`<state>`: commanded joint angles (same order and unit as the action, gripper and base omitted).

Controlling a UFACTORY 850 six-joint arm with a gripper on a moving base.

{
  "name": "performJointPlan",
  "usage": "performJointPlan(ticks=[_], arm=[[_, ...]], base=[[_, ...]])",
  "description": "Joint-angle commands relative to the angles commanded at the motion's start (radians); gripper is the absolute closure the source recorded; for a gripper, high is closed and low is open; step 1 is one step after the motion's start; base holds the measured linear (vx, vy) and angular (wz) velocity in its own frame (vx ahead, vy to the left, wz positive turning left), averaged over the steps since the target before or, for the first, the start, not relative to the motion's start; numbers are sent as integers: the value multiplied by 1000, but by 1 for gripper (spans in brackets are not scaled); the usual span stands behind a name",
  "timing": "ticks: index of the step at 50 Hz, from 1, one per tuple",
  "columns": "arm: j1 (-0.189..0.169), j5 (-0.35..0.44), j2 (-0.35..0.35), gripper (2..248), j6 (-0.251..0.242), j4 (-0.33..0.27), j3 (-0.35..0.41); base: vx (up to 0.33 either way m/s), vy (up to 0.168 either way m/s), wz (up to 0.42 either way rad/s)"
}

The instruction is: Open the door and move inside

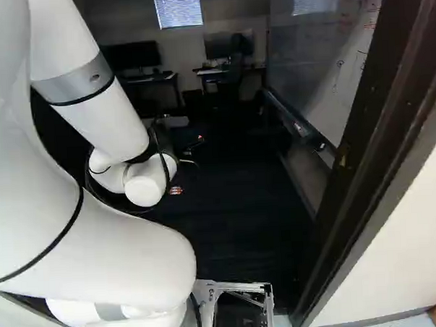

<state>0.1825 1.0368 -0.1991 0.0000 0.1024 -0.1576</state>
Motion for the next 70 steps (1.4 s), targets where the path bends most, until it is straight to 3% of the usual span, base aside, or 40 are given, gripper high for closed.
performJointPlan(ticks=[70], arm=[[0, 0, 0, 3, 0, 0, 0]], base=[[137, -16, 18]])
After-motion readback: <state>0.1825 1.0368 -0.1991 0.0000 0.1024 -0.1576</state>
